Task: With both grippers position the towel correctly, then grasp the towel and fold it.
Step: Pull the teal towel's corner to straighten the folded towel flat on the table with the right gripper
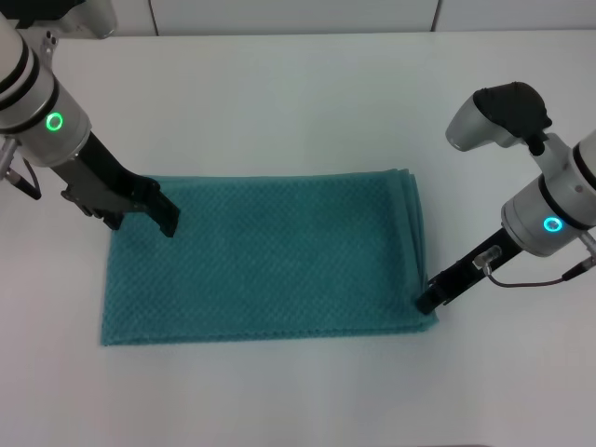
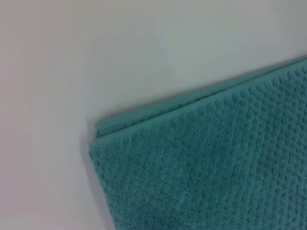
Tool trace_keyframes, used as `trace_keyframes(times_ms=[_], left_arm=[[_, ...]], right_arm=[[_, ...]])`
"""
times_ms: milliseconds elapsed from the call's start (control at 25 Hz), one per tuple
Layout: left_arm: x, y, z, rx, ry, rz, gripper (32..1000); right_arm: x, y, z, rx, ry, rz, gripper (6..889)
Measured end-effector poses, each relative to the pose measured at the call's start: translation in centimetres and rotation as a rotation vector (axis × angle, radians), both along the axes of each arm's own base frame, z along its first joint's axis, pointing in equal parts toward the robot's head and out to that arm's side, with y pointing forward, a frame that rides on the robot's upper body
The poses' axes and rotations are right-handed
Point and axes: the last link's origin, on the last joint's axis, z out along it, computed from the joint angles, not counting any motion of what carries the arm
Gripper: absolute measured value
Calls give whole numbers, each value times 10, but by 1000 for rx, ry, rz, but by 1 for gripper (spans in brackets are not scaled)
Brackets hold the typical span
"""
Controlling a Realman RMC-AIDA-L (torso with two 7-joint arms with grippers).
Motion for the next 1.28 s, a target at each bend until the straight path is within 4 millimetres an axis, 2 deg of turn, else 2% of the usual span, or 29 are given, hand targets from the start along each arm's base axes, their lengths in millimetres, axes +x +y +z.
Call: trace_keyframes(times_ms=[640,880,1080,1280], left_arm=[[-1,0,0,1,0,1,781],[-1,0,0,3,0,0,780],[-1,1,1,6,2,-1,780],[-1,1,2,8,2,-2,779]], right_arm=[[-10,8,9,16,15,4,83],[-9,8,10,20,16,-3,286],[-9,8,10,21,16,-6,562],[-9,8,10,22,14,-11,655]])
